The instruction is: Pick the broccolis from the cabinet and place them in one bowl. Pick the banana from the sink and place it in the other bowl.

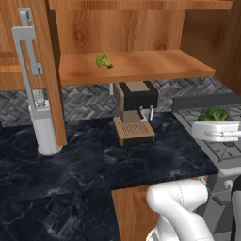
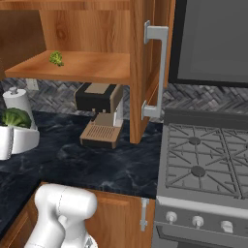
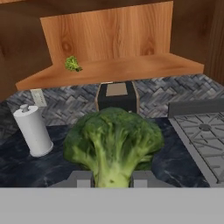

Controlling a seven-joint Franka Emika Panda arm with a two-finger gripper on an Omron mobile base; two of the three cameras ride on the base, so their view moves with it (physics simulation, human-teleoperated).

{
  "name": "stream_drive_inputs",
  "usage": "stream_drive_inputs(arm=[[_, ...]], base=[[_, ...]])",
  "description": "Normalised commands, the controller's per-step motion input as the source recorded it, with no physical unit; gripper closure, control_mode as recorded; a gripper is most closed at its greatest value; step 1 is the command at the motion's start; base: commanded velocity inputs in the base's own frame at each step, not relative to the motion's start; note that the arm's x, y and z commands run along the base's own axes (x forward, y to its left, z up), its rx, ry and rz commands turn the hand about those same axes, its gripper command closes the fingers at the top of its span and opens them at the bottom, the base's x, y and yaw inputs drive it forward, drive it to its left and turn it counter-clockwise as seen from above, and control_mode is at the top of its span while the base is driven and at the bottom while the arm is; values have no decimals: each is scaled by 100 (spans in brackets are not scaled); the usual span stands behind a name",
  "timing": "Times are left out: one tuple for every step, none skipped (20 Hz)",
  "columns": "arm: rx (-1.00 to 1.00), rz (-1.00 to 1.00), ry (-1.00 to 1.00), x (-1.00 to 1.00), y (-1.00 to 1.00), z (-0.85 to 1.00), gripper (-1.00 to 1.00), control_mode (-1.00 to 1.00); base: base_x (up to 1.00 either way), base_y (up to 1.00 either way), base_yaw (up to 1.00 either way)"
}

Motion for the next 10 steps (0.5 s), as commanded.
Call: stream_drive_inputs(arm=[[0,0,0,0,0,0,100,-100],[0,0,0,0,0,0,100,-100],[0,0,0,0,0,0,100,-100],[0,0,0,0,0,0,100,-100],[0,0,0,0,0,0,100,-100],[0,0,0,0,0,0,100,-100],[0,0,0,0,0,0,100,-100],[0,0,0,0,0,0,100,-100],[0,0,0,0,0,0,100,100],[0,0,0,0,0,0,100,100]], base=[[0,0,0],[0,0,0],[0,0,0],[0,0,0],[0,0,0],[0,0,0],[0,0,0],[0,0,0],[0,0,0],[0,0,0]])
